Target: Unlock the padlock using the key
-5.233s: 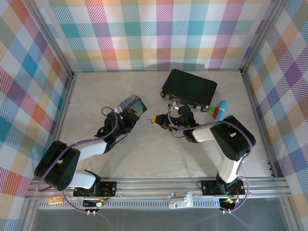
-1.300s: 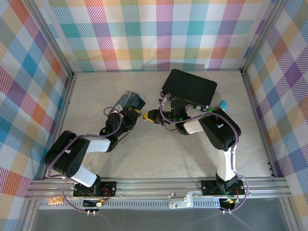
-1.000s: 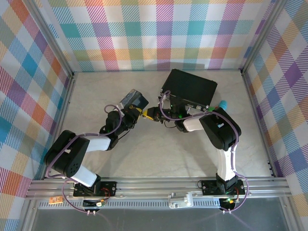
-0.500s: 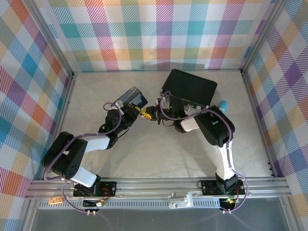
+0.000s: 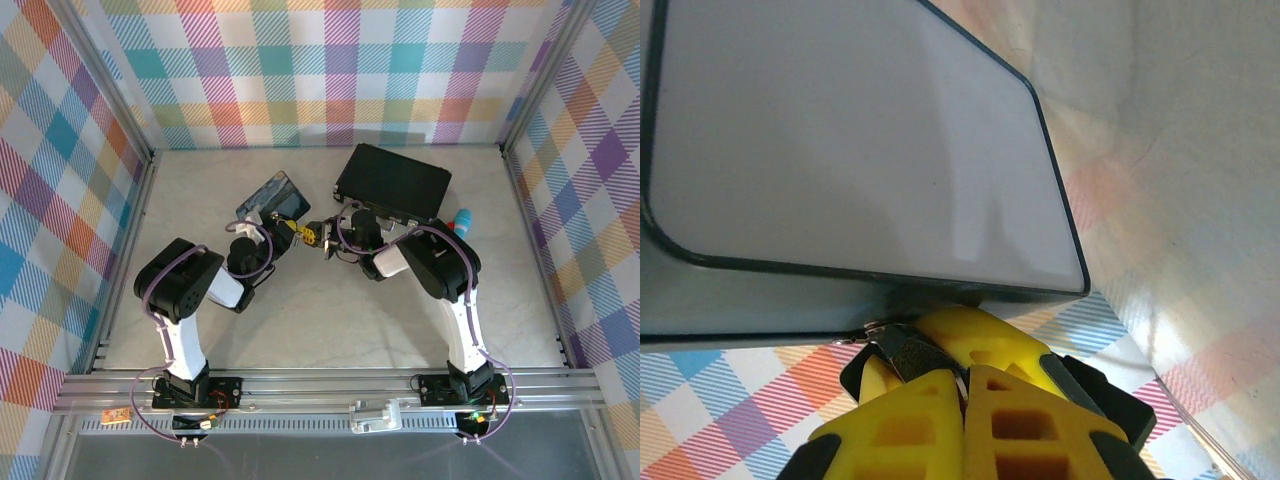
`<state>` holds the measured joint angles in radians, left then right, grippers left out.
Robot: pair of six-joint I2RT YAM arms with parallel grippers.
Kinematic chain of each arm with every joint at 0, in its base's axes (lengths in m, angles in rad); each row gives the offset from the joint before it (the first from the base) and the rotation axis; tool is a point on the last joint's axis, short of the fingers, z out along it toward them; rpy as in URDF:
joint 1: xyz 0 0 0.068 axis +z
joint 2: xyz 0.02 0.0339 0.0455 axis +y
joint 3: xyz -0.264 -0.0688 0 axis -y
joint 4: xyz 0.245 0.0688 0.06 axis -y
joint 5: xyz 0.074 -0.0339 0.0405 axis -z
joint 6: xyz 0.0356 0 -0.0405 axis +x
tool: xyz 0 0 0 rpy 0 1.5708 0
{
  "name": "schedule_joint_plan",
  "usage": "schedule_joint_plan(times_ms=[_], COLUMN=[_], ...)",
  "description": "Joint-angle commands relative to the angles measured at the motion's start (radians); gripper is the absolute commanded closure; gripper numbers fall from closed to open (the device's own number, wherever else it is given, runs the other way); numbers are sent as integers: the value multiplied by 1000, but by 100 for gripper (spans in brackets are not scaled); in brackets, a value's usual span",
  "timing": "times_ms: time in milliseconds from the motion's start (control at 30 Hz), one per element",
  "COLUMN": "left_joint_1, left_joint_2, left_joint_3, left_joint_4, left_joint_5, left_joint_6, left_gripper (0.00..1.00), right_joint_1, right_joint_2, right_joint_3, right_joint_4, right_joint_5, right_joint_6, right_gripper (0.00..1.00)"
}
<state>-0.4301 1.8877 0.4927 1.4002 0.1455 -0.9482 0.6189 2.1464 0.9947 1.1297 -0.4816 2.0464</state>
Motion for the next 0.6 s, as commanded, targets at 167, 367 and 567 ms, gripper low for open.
schedule_joint_plan(times_ms=[167, 367, 567], left_joint_1=[-53, -30, -30], left_joint_2=[46, -29, -127], left_joint_3=[-33, -44, -50], left_joint_4=[-59, -122, -265], left_joint_5=[211, 193, 143], left_joint_6=[56, 40, 23], left_gripper=[100, 100, 100], right_joint_1=[43, -4, -27], right_joint_2=[-37, -18, -80], right_joint_3=[89, 38, -26], right_joint_4=[270, 156, 37], right_joint_5=[41, -38, -8], right_joint_6=[333, -33, -344], right_gripper=[100, 97, 76])
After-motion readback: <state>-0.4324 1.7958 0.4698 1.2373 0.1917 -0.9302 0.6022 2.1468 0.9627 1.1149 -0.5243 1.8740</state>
